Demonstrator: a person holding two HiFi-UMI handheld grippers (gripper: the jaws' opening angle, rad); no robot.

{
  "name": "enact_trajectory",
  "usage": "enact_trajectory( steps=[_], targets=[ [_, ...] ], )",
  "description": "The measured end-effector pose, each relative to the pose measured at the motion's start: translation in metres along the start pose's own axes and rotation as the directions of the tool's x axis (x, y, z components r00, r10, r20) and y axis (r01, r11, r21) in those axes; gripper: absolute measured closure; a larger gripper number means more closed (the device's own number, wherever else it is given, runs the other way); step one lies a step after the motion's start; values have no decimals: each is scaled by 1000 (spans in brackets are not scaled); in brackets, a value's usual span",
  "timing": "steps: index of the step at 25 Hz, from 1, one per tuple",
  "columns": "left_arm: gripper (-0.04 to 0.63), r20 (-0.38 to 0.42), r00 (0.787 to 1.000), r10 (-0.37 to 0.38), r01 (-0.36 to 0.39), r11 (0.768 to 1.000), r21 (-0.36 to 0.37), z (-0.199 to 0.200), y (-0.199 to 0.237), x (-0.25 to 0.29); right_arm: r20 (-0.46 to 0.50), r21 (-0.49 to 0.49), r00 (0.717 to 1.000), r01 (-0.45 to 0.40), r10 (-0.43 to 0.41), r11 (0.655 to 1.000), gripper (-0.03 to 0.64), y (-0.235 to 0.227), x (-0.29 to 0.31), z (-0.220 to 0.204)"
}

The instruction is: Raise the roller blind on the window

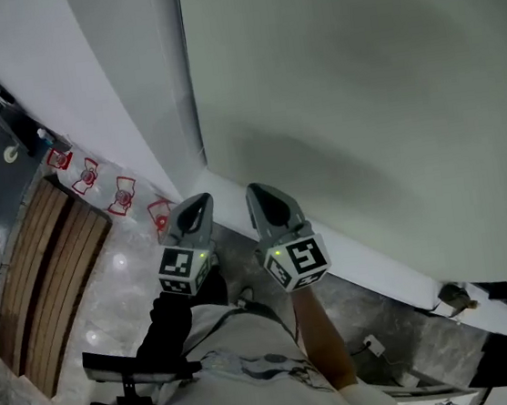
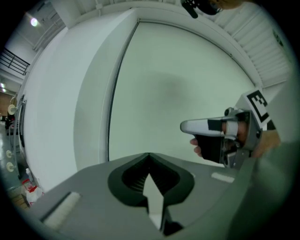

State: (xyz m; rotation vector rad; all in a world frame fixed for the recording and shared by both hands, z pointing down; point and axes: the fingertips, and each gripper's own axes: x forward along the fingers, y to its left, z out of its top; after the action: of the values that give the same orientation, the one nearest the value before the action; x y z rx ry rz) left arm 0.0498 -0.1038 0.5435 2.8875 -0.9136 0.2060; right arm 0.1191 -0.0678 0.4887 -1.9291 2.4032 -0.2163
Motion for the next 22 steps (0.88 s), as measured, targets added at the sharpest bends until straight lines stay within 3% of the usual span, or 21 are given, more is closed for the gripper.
enact_trajectory(
  steps=[5,14,21,22],
  targets=[
    [597,18,1000,-11,12,999,-35,4,85,38,0,-69,994,-105,105,992,591,3,132,33],
    [597,24,999,-37,38,998,-42,14,73,47,27,-224,968,-236,248,946,559,-22,222,147],
    [595,32,999,-29,31,999,-41,23,83,50,9,-223,953,-294,304,929,532,-23,276,191],
    [536,32,999,-29,30,999,-41,23,84,50,5,-217,949,-307,315,927,531,-20,282,194]
  ],
)
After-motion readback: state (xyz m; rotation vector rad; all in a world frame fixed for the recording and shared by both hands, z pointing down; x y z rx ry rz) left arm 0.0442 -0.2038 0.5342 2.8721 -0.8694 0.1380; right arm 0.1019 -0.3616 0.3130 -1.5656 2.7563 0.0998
